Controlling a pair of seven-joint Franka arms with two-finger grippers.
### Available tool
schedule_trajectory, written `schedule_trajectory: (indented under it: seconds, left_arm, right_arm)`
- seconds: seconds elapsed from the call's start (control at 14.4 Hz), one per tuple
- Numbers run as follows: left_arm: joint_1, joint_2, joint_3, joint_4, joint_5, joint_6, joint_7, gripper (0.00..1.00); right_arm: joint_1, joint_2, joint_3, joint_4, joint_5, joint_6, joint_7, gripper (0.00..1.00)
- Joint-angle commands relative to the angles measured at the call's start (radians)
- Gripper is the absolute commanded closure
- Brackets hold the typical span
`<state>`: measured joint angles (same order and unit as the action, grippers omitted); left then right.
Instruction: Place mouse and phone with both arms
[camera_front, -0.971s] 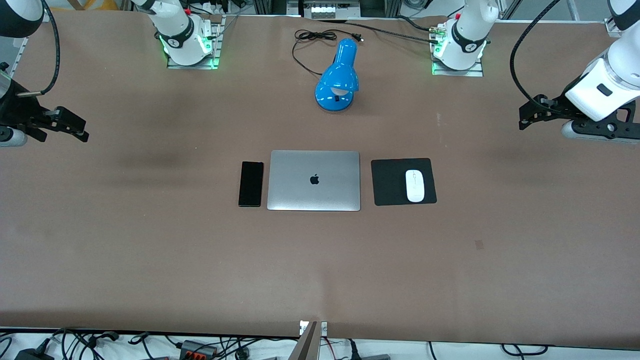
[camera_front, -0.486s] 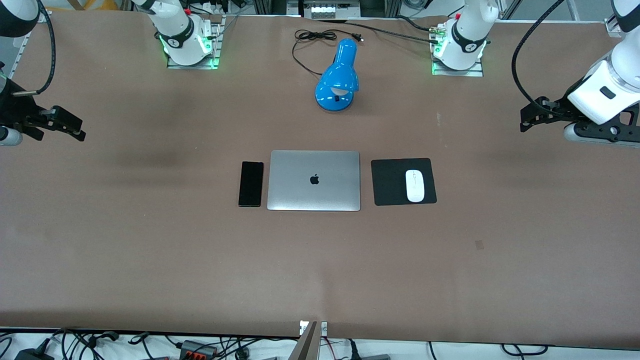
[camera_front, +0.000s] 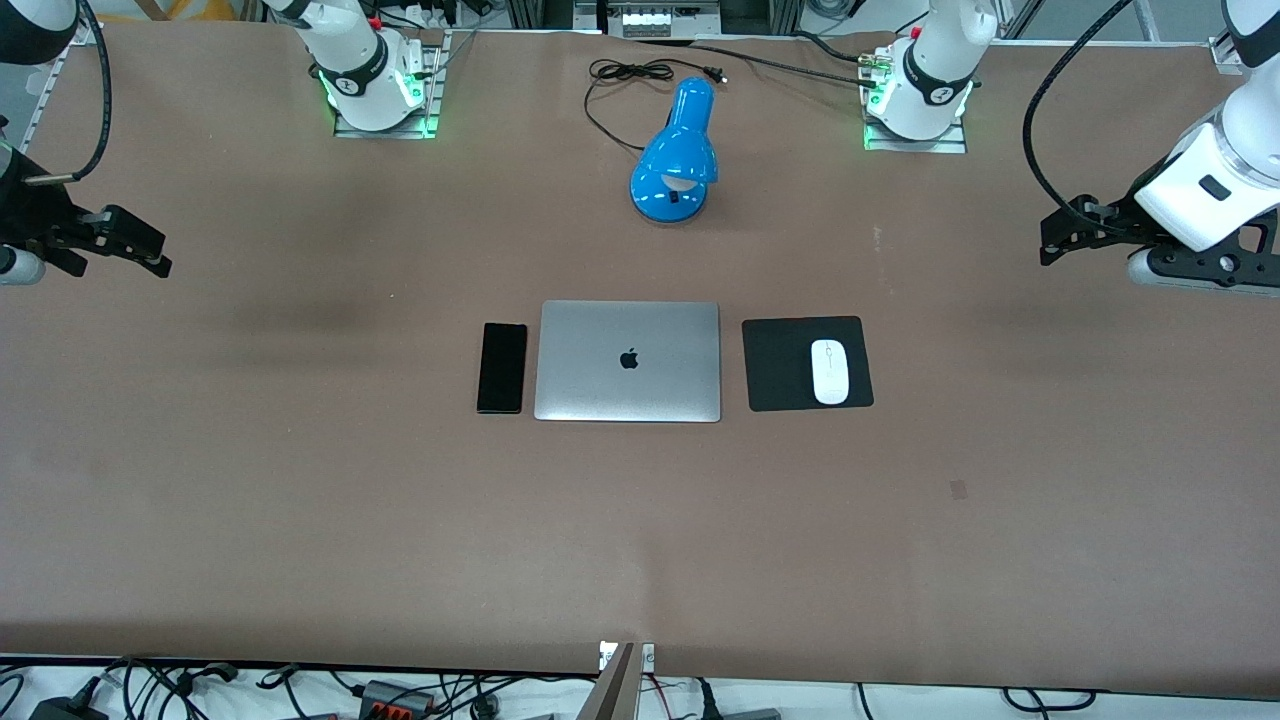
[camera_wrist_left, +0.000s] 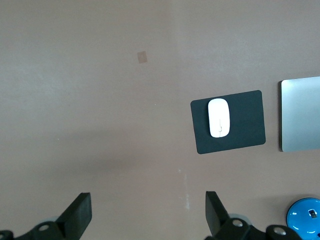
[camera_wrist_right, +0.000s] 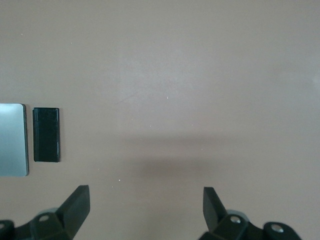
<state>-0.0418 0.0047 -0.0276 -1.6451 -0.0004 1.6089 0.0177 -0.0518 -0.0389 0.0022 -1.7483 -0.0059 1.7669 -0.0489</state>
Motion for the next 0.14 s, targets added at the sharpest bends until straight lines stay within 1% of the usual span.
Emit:
schedule_trajectory:
  seconds: [0.0,0.07]
  left_arm:
    - [-0.004,0.014,0.000,0.034,0.014,-0.024,-0.002,0.00]
    - [-0.004,0.014,0.000,0.034,0.014,-0.024,-0.002,0.00]
  right_arm:
    - [-0.016,-0.022,0.016,-0.010,0.000,-0.018,0.006,0.00]
    - [-0.014,-0.022,0.016,-0.010,0.000,-0.017,0.006,0.00]
